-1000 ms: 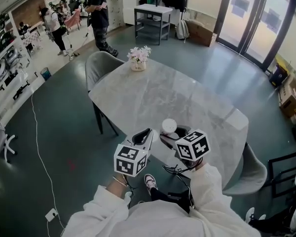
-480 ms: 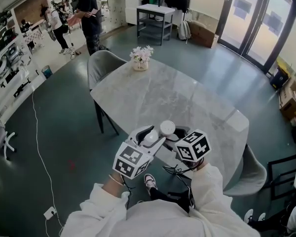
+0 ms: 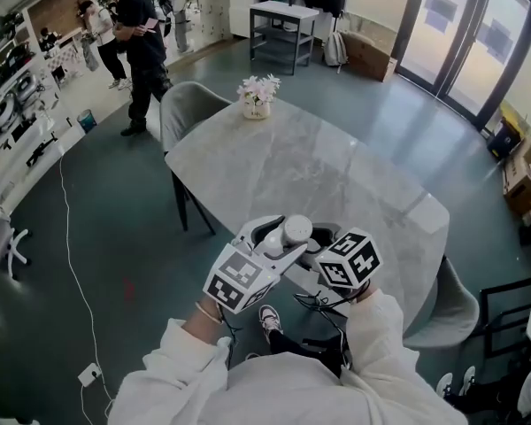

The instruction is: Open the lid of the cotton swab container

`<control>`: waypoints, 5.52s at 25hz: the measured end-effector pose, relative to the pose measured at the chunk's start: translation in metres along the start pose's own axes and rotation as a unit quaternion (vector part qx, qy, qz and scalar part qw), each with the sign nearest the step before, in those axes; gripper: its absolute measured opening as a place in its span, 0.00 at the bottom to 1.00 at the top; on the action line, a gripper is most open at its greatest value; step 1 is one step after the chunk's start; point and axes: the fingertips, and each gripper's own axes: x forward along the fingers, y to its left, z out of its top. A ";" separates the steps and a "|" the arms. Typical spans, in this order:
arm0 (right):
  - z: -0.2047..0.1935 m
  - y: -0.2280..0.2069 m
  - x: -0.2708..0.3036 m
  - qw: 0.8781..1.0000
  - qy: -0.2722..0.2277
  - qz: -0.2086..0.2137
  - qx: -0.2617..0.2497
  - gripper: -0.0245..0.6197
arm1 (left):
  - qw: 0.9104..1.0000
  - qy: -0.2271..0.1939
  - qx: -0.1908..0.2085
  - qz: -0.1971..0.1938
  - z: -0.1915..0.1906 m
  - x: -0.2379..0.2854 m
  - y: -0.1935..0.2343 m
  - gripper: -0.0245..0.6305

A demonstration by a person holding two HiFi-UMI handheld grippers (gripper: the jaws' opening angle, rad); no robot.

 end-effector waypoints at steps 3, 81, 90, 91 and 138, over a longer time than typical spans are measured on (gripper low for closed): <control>-0.001 0.005 0.003 1.000 0.005 0.010 -0.007 0.50 | 1.000 -0.004 -0.008 0.000 -0.001 0.000 0.002 0.42; -0.022 0.014 -0.013 0.992 -0.107 0.033 -0.066 0.46 | 0.994 0.004 -0.106 -0.027 0.041 0.004 0.018 0.39; -0.025 0.030 -0.021 0.989 -0.101 0.064 -0.082 0.46 | 0.993 -0.002 -0.116 0.008 0.044 0.007 0.050 0.39; -0.026 0.032 -0.021 0.989 -0.100 0.068 -0.083 0.46 | 0.993 0.002 -0.114 0.011 0.042 0.008 0.053 0.39; -0.009 0.012 -0.027 0.988 -0.153 0.006 -0.002 0.46 | 0.977 -0.062 -0.143 0.148 0.002 -0.043 0.078 0.14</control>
